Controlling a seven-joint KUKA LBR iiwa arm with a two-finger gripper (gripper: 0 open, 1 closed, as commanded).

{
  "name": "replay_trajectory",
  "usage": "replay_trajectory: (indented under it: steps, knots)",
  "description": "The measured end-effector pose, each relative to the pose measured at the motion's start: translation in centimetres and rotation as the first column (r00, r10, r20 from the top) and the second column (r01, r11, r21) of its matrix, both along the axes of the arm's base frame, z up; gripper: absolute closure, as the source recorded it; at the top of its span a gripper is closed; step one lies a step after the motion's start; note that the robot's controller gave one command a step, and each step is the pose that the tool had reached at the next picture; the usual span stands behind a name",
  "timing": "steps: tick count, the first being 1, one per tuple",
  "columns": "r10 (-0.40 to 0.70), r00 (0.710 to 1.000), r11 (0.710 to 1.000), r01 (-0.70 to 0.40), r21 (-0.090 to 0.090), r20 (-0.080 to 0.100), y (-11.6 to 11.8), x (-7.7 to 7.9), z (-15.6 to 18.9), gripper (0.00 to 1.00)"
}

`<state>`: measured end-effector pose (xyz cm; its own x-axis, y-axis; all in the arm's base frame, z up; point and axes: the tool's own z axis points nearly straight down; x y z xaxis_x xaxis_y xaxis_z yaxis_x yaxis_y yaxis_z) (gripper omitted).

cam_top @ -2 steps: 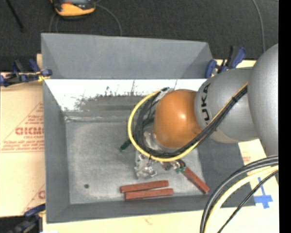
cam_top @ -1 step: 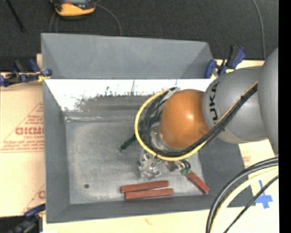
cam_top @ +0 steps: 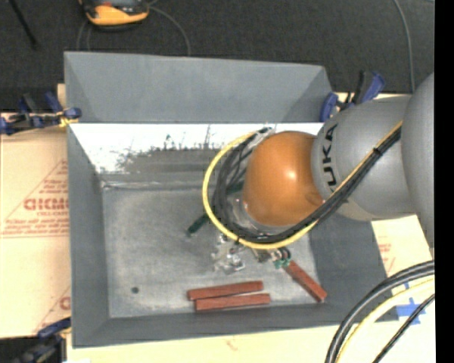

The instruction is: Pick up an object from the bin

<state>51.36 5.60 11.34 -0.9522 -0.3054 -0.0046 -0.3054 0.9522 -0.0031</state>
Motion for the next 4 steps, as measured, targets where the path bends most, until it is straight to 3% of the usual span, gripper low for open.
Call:
replay_trajectory:
  steps: [1, 2, 3, 4]
  knots:
    - [0.236, 0.972, 0.972, -0.236, 0.004, -0.002, 1.4, -1.7, 0.5, 1.0]
    - [0.02, 1.0, 1.0, -0.02, 0.001, -0.002, -7.6, 0.0, 1.8, 0.0]
    - [0.019, 1.0, 1.0, -0.019, 0.002, -0.003, -7.6, 0.0, 1.8, 0.0]
    - [-0.052, 0.999, 0.999, 0.052, 0.0, -0.009, -7.3, 5.3, -3.3, 1.0]
